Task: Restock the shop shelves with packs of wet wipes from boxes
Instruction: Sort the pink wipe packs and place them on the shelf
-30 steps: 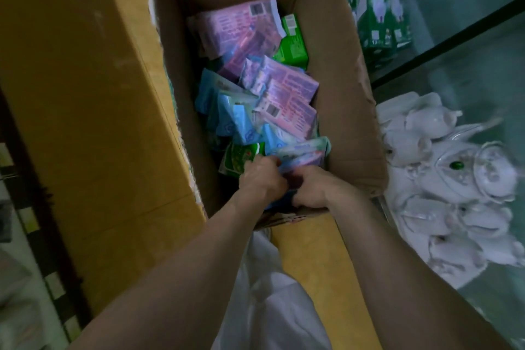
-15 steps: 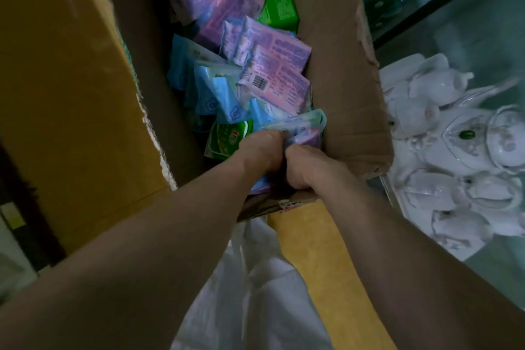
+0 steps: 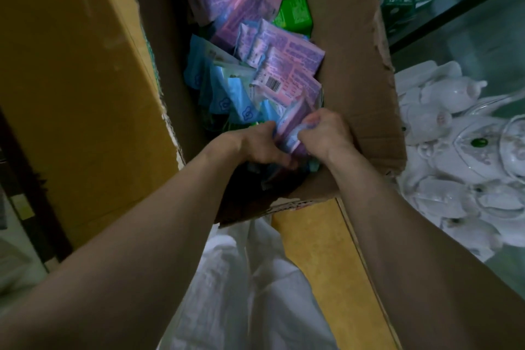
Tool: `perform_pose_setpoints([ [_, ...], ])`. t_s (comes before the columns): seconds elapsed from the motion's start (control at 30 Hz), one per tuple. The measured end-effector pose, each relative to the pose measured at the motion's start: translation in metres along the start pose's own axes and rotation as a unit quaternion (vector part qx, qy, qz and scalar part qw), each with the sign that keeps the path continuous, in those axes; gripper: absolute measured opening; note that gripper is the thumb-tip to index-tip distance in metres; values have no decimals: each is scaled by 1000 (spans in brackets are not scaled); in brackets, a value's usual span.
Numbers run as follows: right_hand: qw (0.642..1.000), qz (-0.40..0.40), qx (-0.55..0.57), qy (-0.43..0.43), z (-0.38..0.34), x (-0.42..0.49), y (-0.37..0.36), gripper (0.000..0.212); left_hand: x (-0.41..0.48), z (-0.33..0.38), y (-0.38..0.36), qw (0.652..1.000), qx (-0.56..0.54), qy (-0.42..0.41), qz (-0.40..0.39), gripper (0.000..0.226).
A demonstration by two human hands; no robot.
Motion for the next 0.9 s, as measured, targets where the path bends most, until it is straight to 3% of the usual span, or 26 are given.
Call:
perform_pose_setpoints([
  [0.07, 997, 11, 74, -24, -1, 2, -3, 32, 2, 0, 2, 999, -25, 3, 42, 54],
  [0.13, 987, 19, 146, -71, 6, 1, -7, 50, -2, -4, 5, 991, -123, 20, 52, 46],
  [0.23, 956, -55, 242, -159, 13, -15, -28, 53, -11, -5, 8, 964, -259, 42, 40, 58],
  [0.3, 938, -97, 282, -174, 8, -25, -40, 53, -22, 3, 9, 955, -295, 21, 22, 61],
  [0.43, 905, -117, 368, -180, -8, -43, -44, 64, -48, 10, 12, 916, -401, -16, -12, 27],
  [0.6, 907, -73, 400, -108, -32, -69, -22, 99, -84, 24, 11, 852, -520, -62, -1, 37],
  [0.7, 900, -67, 426, -64, -51, -88, -7, 87, -110, 32, 15, 825, -557, -92, 22, 48],
  [0.9, 901, -49, 428, 49, -104, -136, 31, 71, -183, 45, 29, 807, -566, -162, 54, 39],
])
Point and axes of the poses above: each hand's wrist, its own x-axis towards the middle knuckle, its own y-axis out of the back of the hand, z = x × y, the point moved 8 cm from there along x, towards the middle knuckle, and after that the axes turned 4 degrees about y, right-handed, at the moved point
